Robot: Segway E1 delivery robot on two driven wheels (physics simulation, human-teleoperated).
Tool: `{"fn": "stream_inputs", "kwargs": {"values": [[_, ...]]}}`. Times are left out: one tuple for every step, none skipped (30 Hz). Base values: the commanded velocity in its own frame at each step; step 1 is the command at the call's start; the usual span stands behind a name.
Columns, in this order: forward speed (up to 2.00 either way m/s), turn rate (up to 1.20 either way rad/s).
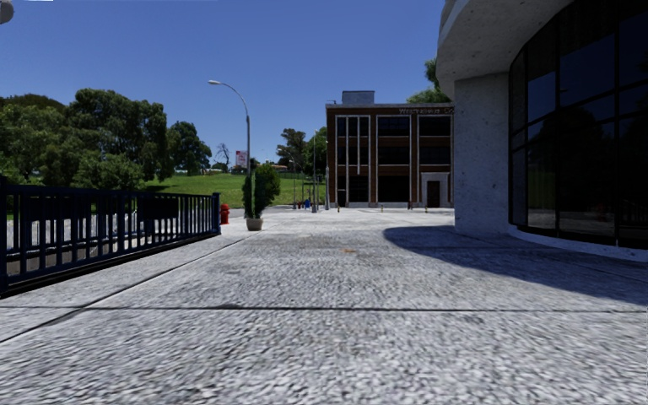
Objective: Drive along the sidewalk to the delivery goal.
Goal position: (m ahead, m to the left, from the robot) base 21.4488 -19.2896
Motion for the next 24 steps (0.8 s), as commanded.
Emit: {"fn": "stream_inputs", "kwargs": {"values": [[2.0,0.0],[2.0,0.0],[2.0,0.0],[2.0,0.0],[2.0,0.0],[2.0,0.0],[2.0,0.0],[2.0,0.0],[2.0,0.0],[2.0,0.0],[2.0,0.0],[2.0,0.0],[2.0,0.0],[2.0,0.0],[2.0,0.0],[2.0,0.0],[2.0,0.0],[2.0,0.0],[2.0,0.0],[2.0,0.0],[2.0,0.0],[2.0,0.0],[2.0,0.0],[2.0,0.0]]}}
